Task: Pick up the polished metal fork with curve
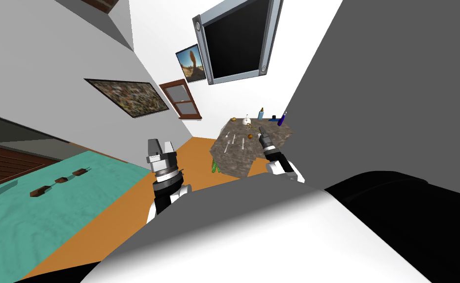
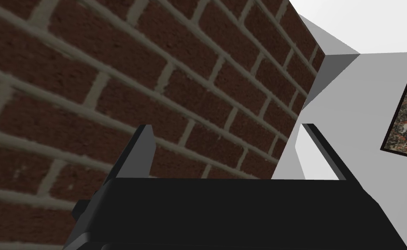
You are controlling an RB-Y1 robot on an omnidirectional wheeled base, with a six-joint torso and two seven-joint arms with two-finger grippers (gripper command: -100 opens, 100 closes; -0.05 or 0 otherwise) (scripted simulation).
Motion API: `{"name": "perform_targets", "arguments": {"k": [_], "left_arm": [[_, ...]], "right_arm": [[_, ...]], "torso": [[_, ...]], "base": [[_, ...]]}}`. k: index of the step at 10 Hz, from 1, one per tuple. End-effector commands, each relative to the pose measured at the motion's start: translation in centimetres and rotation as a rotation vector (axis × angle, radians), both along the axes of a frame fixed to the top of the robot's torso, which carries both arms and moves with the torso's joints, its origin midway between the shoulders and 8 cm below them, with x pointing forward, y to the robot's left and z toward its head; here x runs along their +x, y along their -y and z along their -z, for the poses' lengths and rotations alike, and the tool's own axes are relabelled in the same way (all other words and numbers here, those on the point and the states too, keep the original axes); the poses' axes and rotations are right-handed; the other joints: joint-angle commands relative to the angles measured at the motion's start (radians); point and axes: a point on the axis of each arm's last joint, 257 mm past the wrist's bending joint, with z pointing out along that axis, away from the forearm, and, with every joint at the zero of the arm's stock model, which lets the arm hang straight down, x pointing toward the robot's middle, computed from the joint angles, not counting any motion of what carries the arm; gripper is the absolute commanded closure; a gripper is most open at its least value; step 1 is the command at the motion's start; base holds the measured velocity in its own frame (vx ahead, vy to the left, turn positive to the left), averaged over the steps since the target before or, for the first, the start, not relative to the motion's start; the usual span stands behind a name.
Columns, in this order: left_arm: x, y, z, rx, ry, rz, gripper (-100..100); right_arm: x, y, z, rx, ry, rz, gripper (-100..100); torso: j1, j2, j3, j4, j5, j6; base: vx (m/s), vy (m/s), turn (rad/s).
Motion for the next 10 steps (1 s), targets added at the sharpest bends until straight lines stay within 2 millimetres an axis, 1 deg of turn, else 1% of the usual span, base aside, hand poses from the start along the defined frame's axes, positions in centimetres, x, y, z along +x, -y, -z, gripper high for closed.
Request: {"name": "perform_targets", "arguments": {"k": [1, 4, 5, 6, 7, 8, 9, 10], "left_arm": [[0.0, 0.0, 0.0, 0.0, 0.0, 0.0, 0], [0.0, 0.0, 0.0, 0.0, 0.0, 0.0, 0], [0.0, 0.0, 0.0, 0.0, 0.0, 0.0, 0], [0.0, 0.0, 0.0, 0.0, 0.0, 0.0, 0], [0.0, 0.0, 0.0, 0.0, 0.0, 0.0, 0], [0.0, 0.0, 0.0, 0.0, 0.0, 0.0, 0], [0.0, 0.0, 0.0, 0.0, 0.0, 0.0, 0], [0.0, 0.0, 0.0, 0.0, 0.0, 0.0, 0]], "right_arm": [[0.3, 0.2, 0.8, -0.017, -0.036, 0.006, -100], [1.0, 1.4, 2.6, -0.09, -0.127, 0.024, -100], [1.1, 1.5, 3.0, -0.089, -0.145, 0.026, -100], [1.3, 2.1, 3.5, -0.128, -0.175, 0.033, -100], [1.4, 2.2, 4.1, -0.127, -0.196, 0.035, -100], [1.6, 2.8, 4.6, -0.167, -0.227, 0.043, -100], [1.7, 3.0, 5.4, -0.165, -0.258, 0.046, -100], [1.8, 3.7, 5.8, -0.205, -0.287, 0.054, -100]], "torso": [[0.0, 0.0, 0.0, 0.0, 0.0, 0.0], [0.0, 0.0, 0.0, 0.0, 0.0, 0.0], [0.001, -0.001, 0.0, 0.0, 0.0, 0.0], [0.0, 0.0, 0.0, 0.0, 0.0, 0.0], [0.0, 0.0, 0.0, 0.0, 0.0, 0.0], [0.0, 0.0, 0.0, 0.0, 0.0, 0.0], [0.001, 0.0, 0.0, 0.0, 0.0, 0.0], [0.001, 0.0, 0.0, 0.0, 0.0, 0.0]], "base": [[0.018, 0.052, 0.01], [0.024, 0.066, 0.023], [0.016, 0.067, 0.013], [0.021, 0.067, 0.037], [0.02, 0.057, 0.014], [0.018, 0.082, 0.039], [0.015, 0.074, 0.012], [0.021, 0.085, 0.04]]}}
